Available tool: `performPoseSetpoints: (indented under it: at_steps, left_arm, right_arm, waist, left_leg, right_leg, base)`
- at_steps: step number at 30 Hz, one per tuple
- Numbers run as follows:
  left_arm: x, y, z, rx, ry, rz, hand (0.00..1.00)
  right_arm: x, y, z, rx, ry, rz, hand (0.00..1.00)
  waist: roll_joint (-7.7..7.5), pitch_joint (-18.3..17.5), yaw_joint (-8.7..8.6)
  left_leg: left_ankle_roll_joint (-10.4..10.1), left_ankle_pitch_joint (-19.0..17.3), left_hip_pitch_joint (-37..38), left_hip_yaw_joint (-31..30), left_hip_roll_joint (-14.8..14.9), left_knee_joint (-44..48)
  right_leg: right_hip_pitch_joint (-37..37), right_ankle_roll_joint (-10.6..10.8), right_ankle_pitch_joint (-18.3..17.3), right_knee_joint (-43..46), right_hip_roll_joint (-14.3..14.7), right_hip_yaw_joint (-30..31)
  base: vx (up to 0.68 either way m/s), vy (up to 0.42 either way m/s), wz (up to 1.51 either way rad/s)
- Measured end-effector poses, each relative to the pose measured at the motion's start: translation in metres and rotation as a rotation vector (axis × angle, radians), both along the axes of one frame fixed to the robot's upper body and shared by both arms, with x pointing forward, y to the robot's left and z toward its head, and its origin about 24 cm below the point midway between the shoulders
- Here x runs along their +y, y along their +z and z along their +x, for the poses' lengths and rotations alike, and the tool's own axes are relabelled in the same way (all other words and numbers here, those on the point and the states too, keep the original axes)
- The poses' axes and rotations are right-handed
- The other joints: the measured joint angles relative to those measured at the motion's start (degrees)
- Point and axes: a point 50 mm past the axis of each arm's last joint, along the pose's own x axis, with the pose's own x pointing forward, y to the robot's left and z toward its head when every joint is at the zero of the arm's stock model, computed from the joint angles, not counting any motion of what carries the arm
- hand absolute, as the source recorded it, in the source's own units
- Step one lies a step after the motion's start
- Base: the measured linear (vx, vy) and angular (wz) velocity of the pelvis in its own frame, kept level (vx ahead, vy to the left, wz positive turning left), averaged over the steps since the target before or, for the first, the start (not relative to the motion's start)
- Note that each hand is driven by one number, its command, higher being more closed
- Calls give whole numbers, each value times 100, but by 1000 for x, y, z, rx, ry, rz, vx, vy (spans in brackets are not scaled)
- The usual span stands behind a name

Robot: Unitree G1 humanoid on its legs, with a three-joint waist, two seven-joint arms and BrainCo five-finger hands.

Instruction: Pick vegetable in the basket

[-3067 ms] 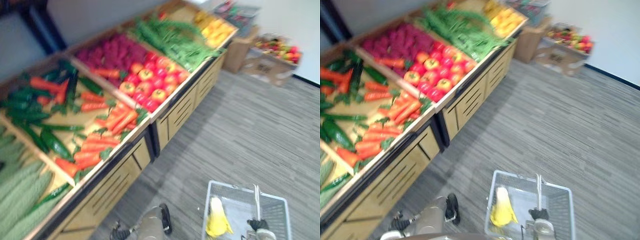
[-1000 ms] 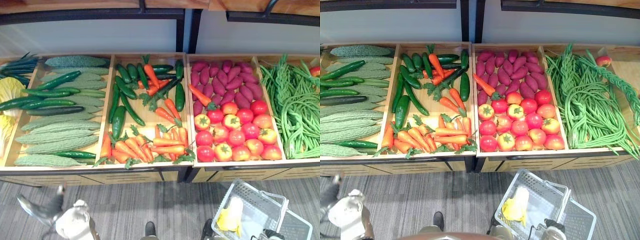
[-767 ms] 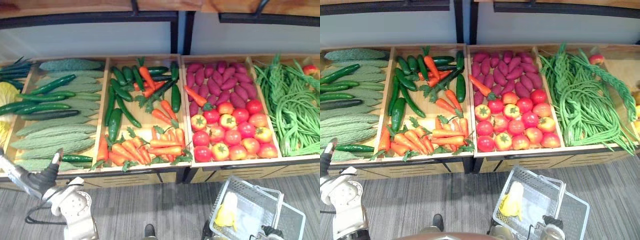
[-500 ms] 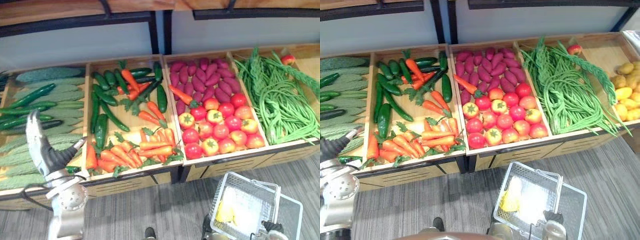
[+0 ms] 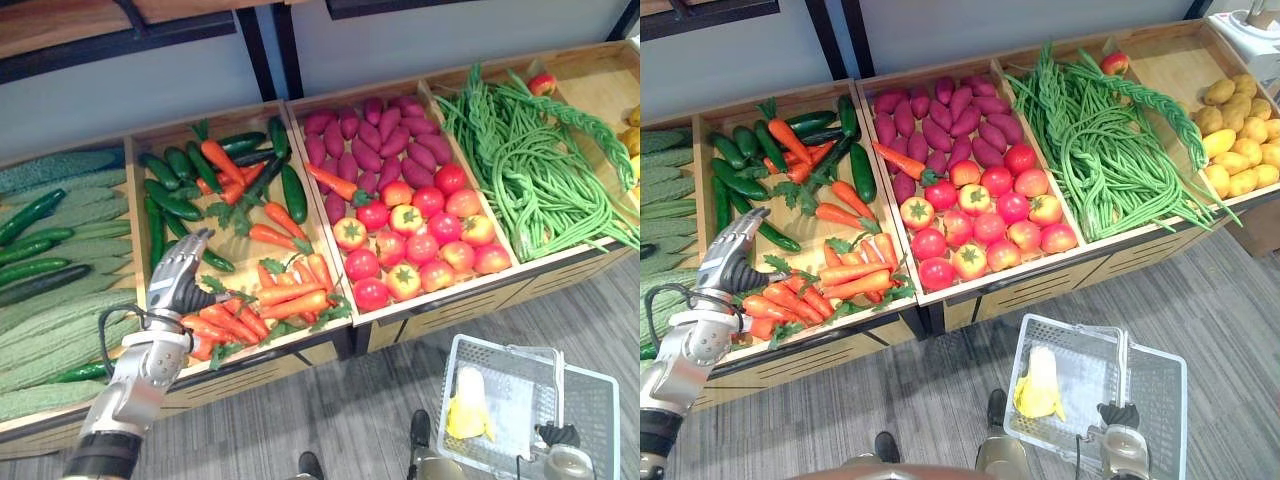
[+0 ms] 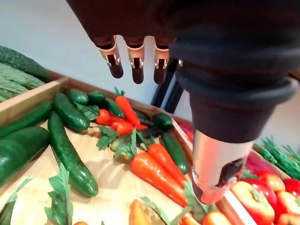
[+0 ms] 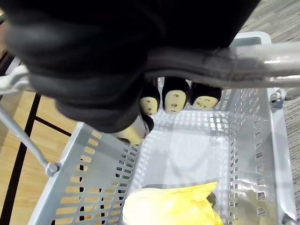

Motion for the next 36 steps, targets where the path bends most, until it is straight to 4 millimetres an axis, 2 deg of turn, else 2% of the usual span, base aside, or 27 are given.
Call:
performPoseSetpoints:
  at_steps: [4, 18, 25, 36]
  left_arm:
    - [-6, -6, 3, 65, -65, 51, 0]
    - [-31, -24, 9, 200, -227, 108, 0]
    - [-27, -33, 8, 244, -210, 110, 0]
    - [-25, -36, 11, 254, -189, 107, 0]
  right_arm:
    - [1, 6, 15, -26, 45, -18, 100]
    - [3, 12, 30, -52, 85, -39, 100]
    - [3, 14, 35, -63, 86, -45, 100]
    - [3, 16, 41, -71, 90, -48, 100]
  waist:
    - [7, 150, -1]
    - [26, 268, -27]
    - [44, 336, -133]
    - [77, 380, -137]
  left_leg:
    - [-3, -2, -34, 4, -13, -1]
    - [24, -111, -125, -16, -43, 142]
    - [28, -150, -249, -3, -50, 242]
    - [19, -180, -299, 32, -56, 261]
  right_leg:
    - [-11, -3, 70, -97, 2, 17]
    - [-106, 1, 80, -41, -45, 71]
    - [-225, 1, 99, -18, -63, 103]
    - [-324, 3, 113, -16, -57, 218]
  base:
    - [-7, -8, -2]
    - [-5, -2, -1]
    - [-9, -3, -1]
    - [-5, -7, -4]
